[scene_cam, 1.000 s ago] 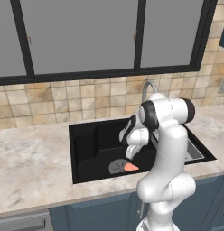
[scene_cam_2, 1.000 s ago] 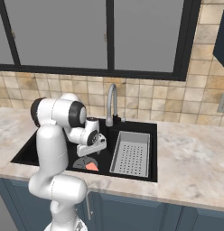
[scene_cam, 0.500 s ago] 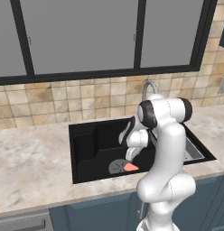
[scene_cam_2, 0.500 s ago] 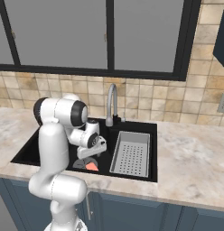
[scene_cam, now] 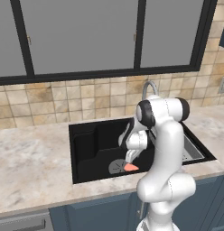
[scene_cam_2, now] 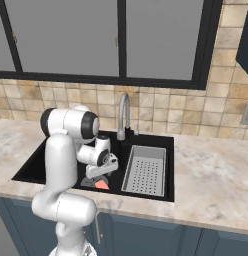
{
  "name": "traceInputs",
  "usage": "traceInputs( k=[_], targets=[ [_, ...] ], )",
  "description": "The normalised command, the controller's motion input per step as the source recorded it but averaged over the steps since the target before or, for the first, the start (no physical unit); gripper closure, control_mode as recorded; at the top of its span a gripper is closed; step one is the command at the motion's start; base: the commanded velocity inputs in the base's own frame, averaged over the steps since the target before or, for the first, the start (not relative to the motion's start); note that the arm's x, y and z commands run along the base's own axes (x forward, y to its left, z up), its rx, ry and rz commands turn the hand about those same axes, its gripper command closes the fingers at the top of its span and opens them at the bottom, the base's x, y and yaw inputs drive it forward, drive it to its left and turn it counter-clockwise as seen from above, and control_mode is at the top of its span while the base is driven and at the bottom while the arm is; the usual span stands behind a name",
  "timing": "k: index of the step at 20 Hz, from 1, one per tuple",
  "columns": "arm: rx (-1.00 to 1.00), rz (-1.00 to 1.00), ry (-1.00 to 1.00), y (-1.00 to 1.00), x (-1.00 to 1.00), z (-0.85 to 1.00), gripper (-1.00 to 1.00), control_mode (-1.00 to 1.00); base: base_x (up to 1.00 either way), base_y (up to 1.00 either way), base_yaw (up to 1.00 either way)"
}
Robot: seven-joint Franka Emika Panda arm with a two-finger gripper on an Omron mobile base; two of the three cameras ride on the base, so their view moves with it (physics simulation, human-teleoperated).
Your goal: Pick up the bar soap and soap dispenser from the sink, and place them back in the cabinet, and close the cabinet doors.
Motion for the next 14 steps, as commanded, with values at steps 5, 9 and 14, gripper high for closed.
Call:
traceInputs(
  k=[5,9,14],
  targets=[
    [0.00,0.00,0.00,0.00,0.04,-0.08,-1.00,-1.00,0.00,0.00,0.00],
    [0.00,0.00,0.00,0.00,0.08,-0.07,-1.00,-1.00,0.00,0.00,0.00],
    [0.00,0.00,0.00,0.00,0.03,-0.08,-1.00,-1.00,0.00,0.00,0.00]
  ],
)
